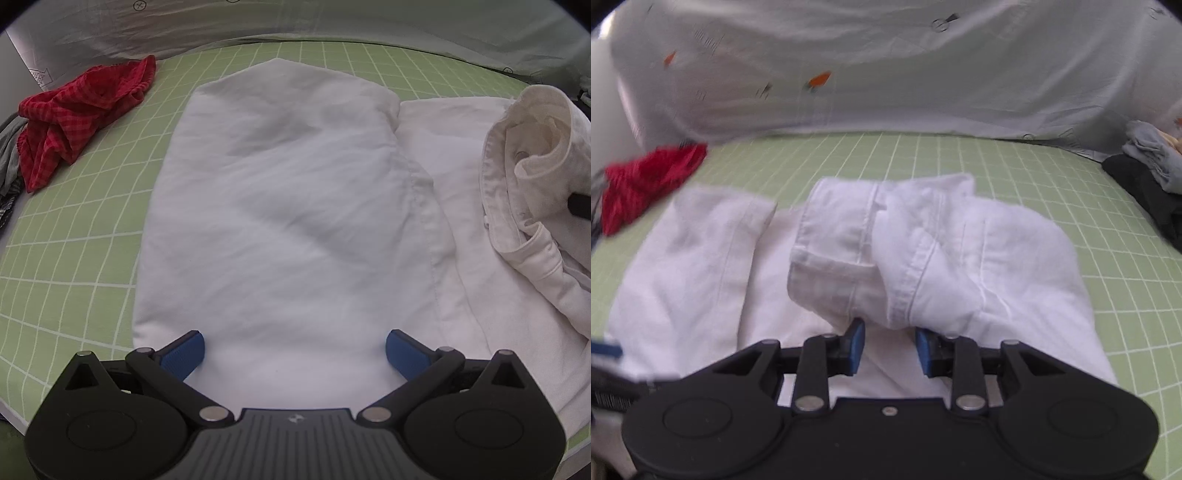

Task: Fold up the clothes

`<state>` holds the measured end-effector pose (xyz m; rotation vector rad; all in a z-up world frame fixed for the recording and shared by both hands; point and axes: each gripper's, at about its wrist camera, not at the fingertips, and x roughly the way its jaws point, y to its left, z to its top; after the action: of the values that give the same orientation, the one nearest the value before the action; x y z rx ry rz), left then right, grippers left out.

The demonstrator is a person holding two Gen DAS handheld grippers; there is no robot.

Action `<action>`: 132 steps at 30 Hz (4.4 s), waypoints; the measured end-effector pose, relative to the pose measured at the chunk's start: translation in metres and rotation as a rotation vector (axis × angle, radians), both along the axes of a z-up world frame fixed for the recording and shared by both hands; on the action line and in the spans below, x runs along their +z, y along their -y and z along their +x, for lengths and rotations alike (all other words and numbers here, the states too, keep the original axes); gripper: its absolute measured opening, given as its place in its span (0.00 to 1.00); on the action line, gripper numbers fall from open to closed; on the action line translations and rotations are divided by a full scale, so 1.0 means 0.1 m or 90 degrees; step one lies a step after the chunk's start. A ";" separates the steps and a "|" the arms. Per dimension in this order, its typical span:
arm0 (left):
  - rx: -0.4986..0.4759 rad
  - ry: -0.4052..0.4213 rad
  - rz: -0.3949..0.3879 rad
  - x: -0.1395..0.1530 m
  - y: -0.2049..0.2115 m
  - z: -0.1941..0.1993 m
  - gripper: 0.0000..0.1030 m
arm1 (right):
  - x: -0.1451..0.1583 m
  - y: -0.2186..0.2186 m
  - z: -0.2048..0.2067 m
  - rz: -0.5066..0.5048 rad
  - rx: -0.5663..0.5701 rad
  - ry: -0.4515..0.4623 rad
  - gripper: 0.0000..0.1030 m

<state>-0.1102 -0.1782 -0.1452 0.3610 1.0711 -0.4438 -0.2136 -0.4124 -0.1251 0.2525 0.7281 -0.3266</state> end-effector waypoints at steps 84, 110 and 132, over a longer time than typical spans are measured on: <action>0.001 0.003 -0.004 0.03 -0.03 -0.08 1.00 | 0.30 0.63 -0.60 0.138 -0.139 0.017 0.95; -0.006 -0.013 -0.012 0.34 -0.37 0.11 1.00 | 0.43 0.47 -0.56 0.360 -0.064 0.160 0.19; 0.052 -0.042 -0.032 0.30 -1.54 0.65 1.00 | 0.01 -1.89 0.90 0.292 0.165 -0.022 0.23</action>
<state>-0.0452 -0.0242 -0.1149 0.2589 1.1323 -0.4109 -0.1236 -0.2235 -0.1237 0.5800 0.8555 0.0872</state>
